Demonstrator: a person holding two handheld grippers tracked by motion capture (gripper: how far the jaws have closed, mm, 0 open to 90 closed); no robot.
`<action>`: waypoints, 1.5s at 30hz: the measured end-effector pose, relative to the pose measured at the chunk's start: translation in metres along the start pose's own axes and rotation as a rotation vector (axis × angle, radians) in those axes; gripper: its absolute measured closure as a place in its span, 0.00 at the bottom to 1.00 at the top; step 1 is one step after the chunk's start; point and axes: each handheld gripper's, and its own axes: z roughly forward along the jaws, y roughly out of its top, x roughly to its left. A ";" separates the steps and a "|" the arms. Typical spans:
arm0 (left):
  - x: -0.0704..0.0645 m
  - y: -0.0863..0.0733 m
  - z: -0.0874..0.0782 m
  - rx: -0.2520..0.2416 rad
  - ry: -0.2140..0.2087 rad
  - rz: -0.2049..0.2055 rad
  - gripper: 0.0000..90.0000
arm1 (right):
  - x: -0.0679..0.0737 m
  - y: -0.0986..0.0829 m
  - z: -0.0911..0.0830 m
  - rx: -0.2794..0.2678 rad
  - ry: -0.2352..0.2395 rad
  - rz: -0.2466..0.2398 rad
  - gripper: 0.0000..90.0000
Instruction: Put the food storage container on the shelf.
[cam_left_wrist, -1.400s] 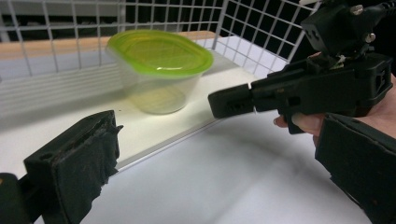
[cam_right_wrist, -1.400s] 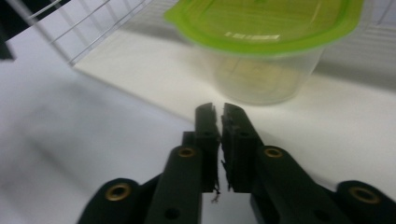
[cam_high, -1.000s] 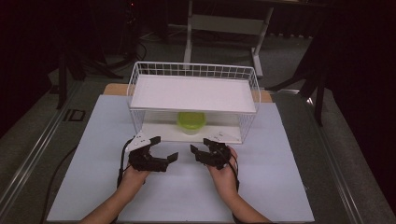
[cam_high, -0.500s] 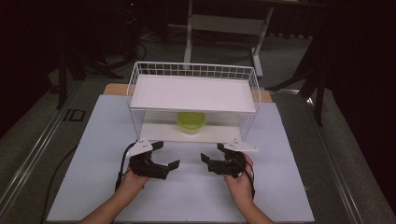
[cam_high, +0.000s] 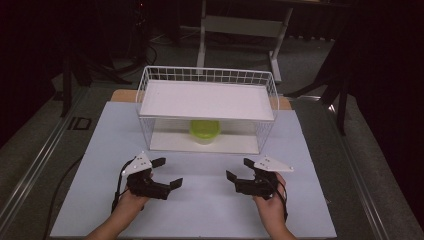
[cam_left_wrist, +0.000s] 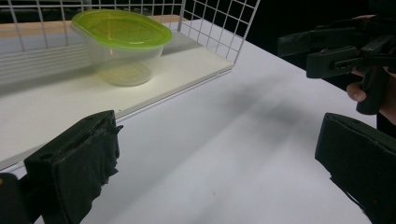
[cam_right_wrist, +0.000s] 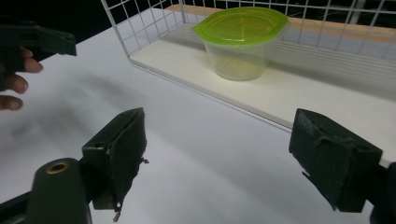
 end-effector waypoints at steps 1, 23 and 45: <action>0.000 0.000 0.000 0.000 0.000 0.000 0.01 | 0.000 0.000 0.000 0.000 0.000 0.000 0.21; -0.002 -0.020 -0.031 0.029 0.013 0.001 0.01 | -0.011 -0.023 -0.032 0.028 0.018 -0.027 0.21; -0.001 -0.030 -0.045 -0.006 0.008 -0.016 0.01 | -0.009 -0.039 -0.043 0.069 0.038 -0.026 0.21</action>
